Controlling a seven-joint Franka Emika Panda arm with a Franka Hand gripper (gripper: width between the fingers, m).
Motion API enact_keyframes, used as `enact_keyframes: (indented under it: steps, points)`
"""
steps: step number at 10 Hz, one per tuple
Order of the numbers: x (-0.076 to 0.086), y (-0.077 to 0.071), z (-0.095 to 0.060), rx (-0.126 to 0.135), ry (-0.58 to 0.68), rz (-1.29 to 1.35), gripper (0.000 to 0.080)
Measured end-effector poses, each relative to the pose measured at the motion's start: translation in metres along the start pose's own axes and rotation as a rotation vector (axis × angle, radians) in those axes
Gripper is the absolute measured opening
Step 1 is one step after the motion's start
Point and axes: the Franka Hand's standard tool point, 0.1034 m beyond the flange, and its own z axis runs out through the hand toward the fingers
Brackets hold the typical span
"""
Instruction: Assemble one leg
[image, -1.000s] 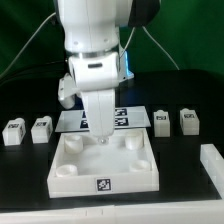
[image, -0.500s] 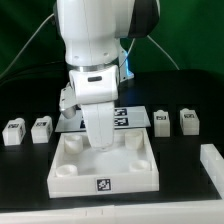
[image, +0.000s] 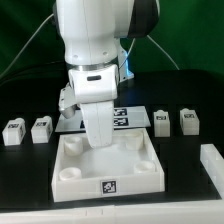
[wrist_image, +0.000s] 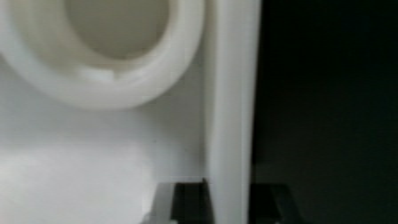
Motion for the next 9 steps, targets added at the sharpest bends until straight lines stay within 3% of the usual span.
enact_keyframes:
  steps: [6,8,9]
  points:
    - [0.0,0.001,0.0,0.0,0.0,0.0,0.0067]
    - [0.012,0.021,-0.004,-0.009,0.006,0.016,0.0067]
    - [0.027,0.031,-0.004,-0.007,0.013,0.045,0.0067]
